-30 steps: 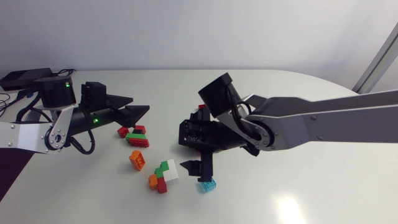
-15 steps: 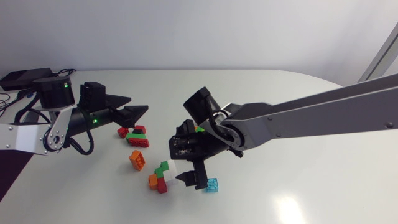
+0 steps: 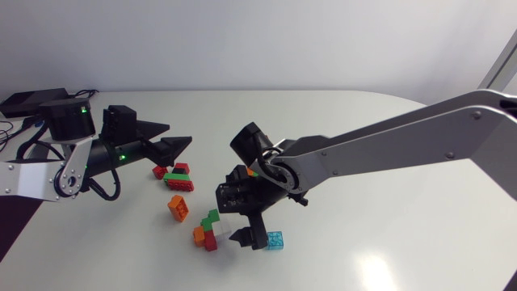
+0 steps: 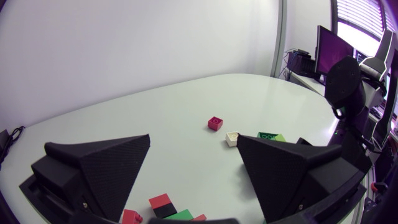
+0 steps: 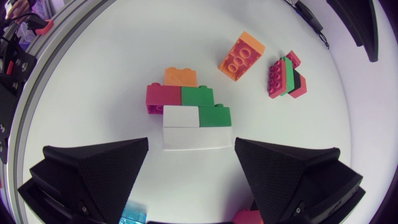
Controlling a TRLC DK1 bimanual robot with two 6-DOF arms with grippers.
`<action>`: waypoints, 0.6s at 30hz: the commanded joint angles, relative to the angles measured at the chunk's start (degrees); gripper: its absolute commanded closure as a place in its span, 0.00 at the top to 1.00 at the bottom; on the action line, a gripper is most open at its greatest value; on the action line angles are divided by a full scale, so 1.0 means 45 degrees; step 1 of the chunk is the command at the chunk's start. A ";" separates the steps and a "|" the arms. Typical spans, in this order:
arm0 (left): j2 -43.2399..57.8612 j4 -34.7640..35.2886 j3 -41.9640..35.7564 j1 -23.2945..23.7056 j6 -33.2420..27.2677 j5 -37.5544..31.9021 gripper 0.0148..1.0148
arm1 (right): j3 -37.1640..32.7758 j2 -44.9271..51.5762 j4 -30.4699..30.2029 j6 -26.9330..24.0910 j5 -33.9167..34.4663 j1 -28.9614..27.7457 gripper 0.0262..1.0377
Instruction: Disassemble duplo
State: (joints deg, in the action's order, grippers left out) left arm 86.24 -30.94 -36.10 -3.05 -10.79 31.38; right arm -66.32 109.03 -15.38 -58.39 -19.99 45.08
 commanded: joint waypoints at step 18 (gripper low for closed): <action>-0.0199 -0.0215 0.0443 -0.0729 -0.0611 -0.0625 0.96 | -0.1218 0.1610 -0.0528 -0.0306 -0.0246 0.0275 0.92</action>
State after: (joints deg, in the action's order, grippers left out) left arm 86.24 -30.94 -35.73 -5.93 -12.45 28.95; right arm -70.41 114.74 -16.58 -58.37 -20.53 45.93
